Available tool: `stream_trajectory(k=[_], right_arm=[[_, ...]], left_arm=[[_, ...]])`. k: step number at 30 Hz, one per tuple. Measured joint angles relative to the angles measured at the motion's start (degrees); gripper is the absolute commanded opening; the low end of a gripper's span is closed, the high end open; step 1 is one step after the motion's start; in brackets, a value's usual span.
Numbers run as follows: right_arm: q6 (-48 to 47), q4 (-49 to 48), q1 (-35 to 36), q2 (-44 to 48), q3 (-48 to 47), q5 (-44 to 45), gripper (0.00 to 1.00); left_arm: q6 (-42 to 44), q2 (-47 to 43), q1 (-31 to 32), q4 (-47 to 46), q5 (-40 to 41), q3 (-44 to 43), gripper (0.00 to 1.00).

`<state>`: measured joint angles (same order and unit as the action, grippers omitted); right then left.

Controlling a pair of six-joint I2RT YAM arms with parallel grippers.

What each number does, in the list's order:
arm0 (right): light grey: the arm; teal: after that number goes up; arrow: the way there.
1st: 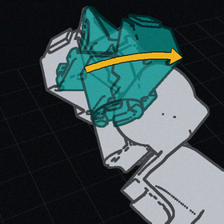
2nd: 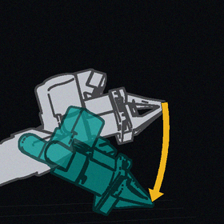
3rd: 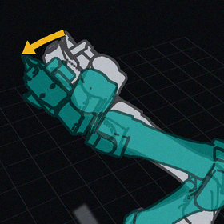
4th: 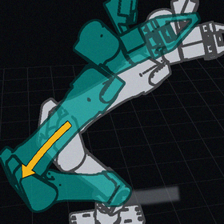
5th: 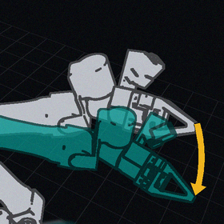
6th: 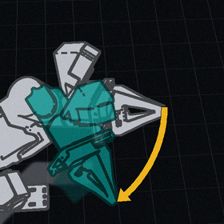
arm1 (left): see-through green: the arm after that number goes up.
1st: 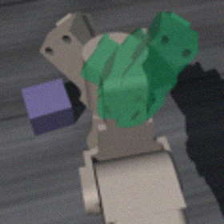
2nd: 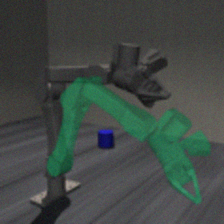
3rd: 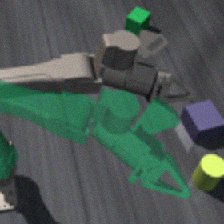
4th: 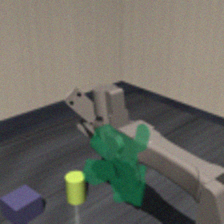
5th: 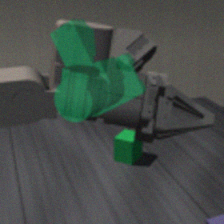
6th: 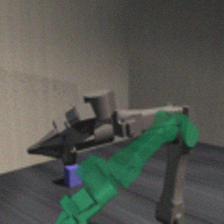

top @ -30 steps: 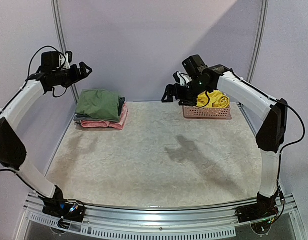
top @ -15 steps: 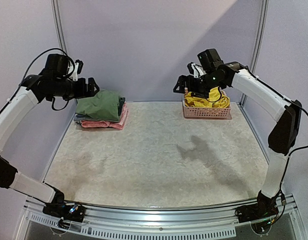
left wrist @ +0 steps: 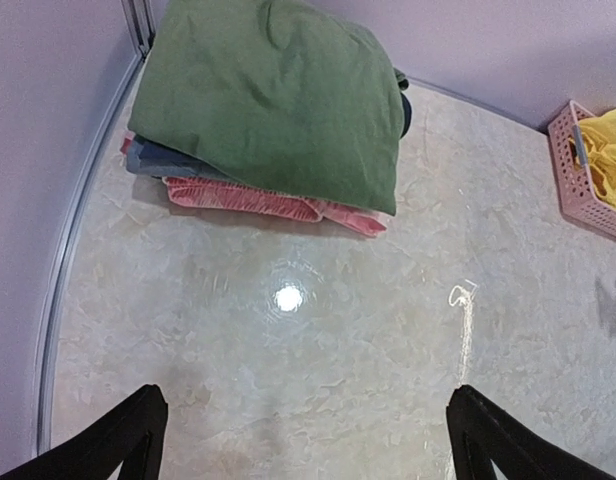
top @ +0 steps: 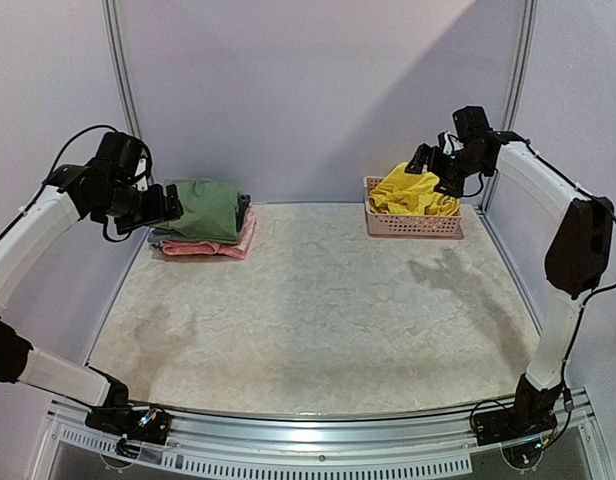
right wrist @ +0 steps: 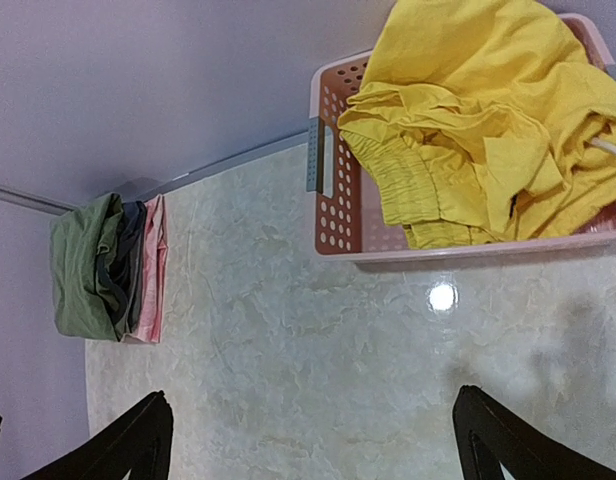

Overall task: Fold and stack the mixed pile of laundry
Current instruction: Pick up the crumpled shorts from the bin.

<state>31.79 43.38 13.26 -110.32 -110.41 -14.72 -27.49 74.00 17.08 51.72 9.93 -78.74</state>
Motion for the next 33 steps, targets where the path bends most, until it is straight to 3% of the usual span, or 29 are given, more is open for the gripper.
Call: stream_trajectory(k=[19,25,33], right_arm=[[-4.8,2.6,0.5,-14.1,-11.7,-0.4,0.94],[-4.0,3.8,1.4,-16.7,-18.8,4.5,0.94],[-1.7,6.8,0.6,-19.3,-19.4,13.0,0.92]], left_arm=[[1.8,4.8,8.0,7.7,-2.5,-4.4,0.96],[5.1,6.2,8.5,9.8,-6.3,-6.8,0.94],[6.4,6.2,8.9,10.6,-8.4,-6.2,0.93]])
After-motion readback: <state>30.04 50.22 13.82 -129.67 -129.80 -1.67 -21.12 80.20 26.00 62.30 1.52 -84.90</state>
